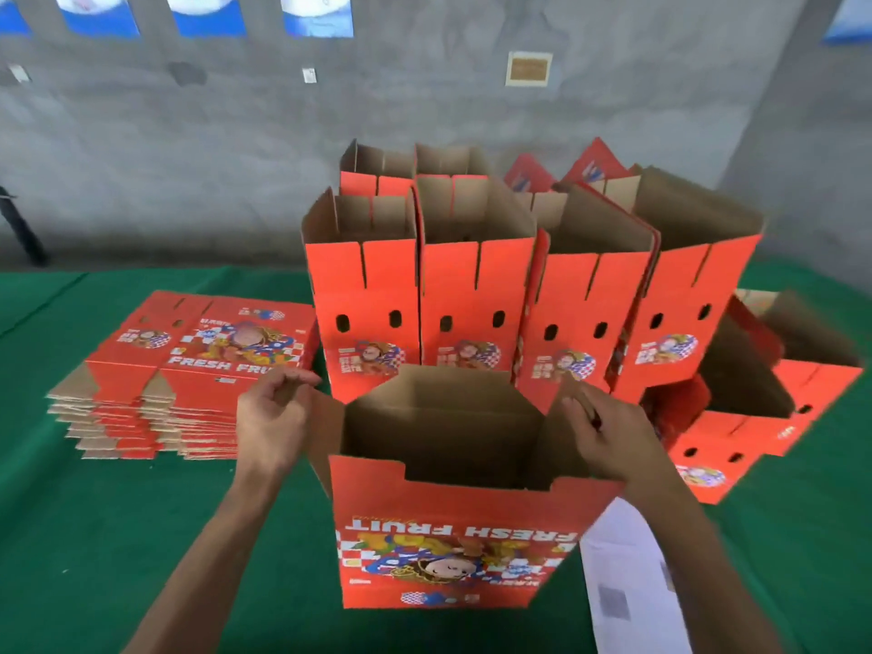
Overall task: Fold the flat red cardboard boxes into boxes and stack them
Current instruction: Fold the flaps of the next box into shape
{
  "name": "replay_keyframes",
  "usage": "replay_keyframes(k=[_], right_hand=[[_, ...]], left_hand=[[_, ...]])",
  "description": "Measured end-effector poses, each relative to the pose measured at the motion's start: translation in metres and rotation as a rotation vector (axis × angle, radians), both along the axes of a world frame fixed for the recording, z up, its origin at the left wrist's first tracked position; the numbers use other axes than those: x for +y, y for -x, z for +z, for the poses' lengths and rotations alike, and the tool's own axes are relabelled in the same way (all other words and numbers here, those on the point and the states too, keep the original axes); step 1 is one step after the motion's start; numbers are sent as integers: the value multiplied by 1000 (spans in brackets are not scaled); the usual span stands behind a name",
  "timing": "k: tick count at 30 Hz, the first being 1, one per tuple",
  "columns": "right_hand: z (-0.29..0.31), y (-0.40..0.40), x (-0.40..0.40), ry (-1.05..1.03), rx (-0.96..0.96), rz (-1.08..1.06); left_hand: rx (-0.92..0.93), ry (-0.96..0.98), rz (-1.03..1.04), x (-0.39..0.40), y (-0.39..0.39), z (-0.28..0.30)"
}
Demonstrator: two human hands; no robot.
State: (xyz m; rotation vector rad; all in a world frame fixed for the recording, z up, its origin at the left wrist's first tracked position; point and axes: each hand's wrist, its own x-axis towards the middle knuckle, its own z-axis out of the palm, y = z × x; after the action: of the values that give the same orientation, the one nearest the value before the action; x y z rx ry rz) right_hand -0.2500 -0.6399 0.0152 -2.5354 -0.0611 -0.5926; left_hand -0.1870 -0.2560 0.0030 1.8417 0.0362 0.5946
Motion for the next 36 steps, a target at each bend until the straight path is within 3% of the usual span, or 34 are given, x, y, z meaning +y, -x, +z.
replay_keyframes(k=[8,15,18,20,21,26,29,33,36], right_hand=[[-22,31,-76,-81,-10,-89],[-52,40,-89,-221,19,-159],[-61,38,-98,-260,24,-215],[-66,34,-101,-263,41,-257],[-69,33,-101,-251,50,-285],[-72,26,-95,-228,49,-348],[-74,27,-96,-243,46,-388],[-79,29,-102,-319,52,-431],[-82,34,-99,-409,58,-346]], left_hand=[[36,-119,11,-90,25,-14],[95,-207,44,-101,31,-44],[-27,-581,67,-105,26,-47],[-191,-830,-88,-104,24,-50],[-239,-858,-216,-102,26,-52],[8,-573,-642,-66,35,-57],[46,-730,-782,-60,40,-56],[37,-780,-732,-65,50,-55],[63,-810,-523,-76,48,-50]])
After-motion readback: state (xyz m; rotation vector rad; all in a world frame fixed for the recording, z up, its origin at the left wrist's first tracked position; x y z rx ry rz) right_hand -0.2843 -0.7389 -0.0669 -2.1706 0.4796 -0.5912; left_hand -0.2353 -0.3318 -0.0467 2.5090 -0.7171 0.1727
